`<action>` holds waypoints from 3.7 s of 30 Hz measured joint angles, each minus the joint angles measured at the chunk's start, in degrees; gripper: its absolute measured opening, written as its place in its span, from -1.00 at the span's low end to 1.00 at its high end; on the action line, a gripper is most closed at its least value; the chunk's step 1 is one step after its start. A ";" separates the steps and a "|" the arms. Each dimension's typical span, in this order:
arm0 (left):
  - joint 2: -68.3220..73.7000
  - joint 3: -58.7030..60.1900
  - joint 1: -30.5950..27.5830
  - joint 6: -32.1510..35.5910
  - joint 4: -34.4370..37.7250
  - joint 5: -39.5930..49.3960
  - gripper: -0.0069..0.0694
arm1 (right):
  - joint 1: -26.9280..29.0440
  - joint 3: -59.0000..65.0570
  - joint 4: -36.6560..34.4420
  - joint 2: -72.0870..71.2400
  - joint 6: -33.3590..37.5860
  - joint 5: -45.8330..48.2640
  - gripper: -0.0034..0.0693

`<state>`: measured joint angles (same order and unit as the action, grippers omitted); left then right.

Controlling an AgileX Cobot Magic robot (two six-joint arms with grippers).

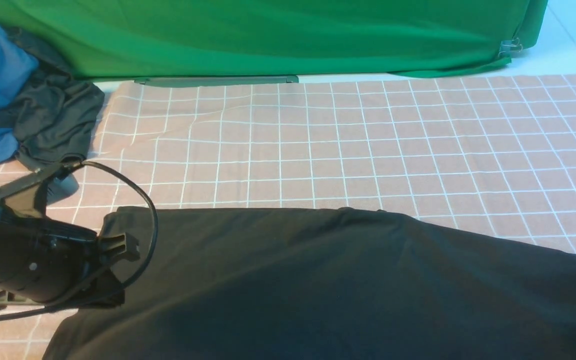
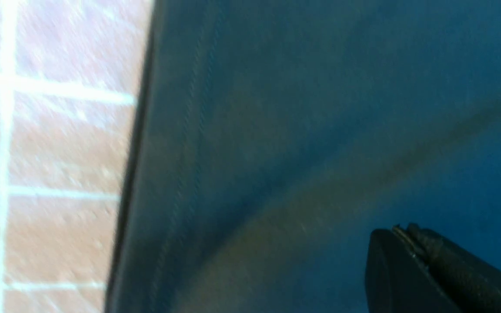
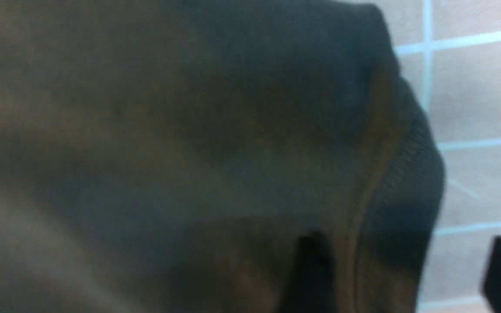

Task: Fold a long-sleeved shirt over a pink coffee tablecloth.
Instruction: 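Pull the folded dark garment lengthwise by its ends to straighten it flat on the table, then fold the right end of the dark garment over onto its left end with the right gripper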

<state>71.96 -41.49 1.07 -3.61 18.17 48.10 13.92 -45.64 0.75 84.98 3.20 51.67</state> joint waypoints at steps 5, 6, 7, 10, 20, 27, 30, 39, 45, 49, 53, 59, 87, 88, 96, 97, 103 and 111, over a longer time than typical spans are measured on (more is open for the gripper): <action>0.00 0.00 0.00 -0.06 -0.15 -2.28 -0.79 | 0.08 2.03 -1.10 4.40 0.06 -5.28 0.89; 0.00 0.00 0.00 0.18 0.52 -2.23 -0.79 | 0.08 2.03 -1.10 5.26 0.06 -5.76 0.87; 0.00 0.00 0.00 1.04 1.43 -1.99 -0.79 | 0.08 2.03 -1.15 6.19 0.06 -6.50 0.85; 0.00 0.00 2.06 6.88 7.74 -1.17 -0.79 | 0.08 2.03 -1.25 7.84 -0.30 -7.70 0.77; 5.28 2.00 15.41 -8.75 -5.05 -4.32 -0.79 | 0.08 1.73 -1.38 8.44 -0.49 -7.40 0.70; 11.79 2.07 15.59 -19.92 -14.46 -3.41 -0.79 | 0.08 1.59 -1.38 8.55 -0.49 -7.15 0.70; 12.63 2.42 15.59 -21.68 -14.54 -3.26 -0.78 | 0.08 1.55 -1.38 8.55 -0.49 -7.03 0.70; 12.04 2.69 15.59 -22.05 -16.28 -2.18 -0.78 | 0.08 1.48 -1.43 8.55 1.69 -7.08 0.17; 4.77 3.16 15.59 -22.18 -17.12 -0.63 -0.78 | 0.08 0.84 -1.29 8.65 5.58 -6.44 -0.62; -4.49 1.88 15.59 -22.18 -17.77 2.50 -0.78 | 0.08 -3.10 -1.41 8.86 5.89 -0.19 -0.62; -10.86 0.17 15.59 -22.18 -18.17 5.21 -0.78 | 0.08 -7.49 -1.67 6.20 5.13 5.06 -0.62; -17.04 -1.67 15.59 -27.00 -26.91 6.90 -0.78 | -3.28 -17.14 -6.60 -1.33 4.15 13.63 -0.62; -17.52 -9.54 15.59 -31.02 -30.34 9.23 -0.78 | -60.35 -50.07 -19.47 22.07 -13.69 -4.62 -0.62; -18.26 -9.54 15.59 -31.16 -30.34 9.51 -0.78 | -61.22 -51.59 -19.52 24.01 -13.69 -4.85 -0.62; -26.55 -9.54 15.59 -32.56 -32.96 12.01 -0.78 | -66.49 -63.28 -20.18 36.32 -13.69 -4.98 -0.62; -27.60 -9.54 15.59 -32.79 -33.58 12.71 -0.78 | -66.99 -64.68 -20.33 37.45 -13.69 -4.98 -0.62; -31.30 -9.54 15.59 -33.36 -35.32 15.71 -0.78 | -68.48 -69.45 -21.21 42.24 -13.75 -8.10 -0.62; -31.75 -9.54 15.59 -33.36 -35.68 16.88 -0.78 | -68.54 -69.52 -23.08 46.03 -14.52 -15.05 -0.05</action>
<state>40.21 -51.03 16.66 -36.98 -17.51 64.98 -54.62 -115.15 -22.33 131.01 -11.31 36.62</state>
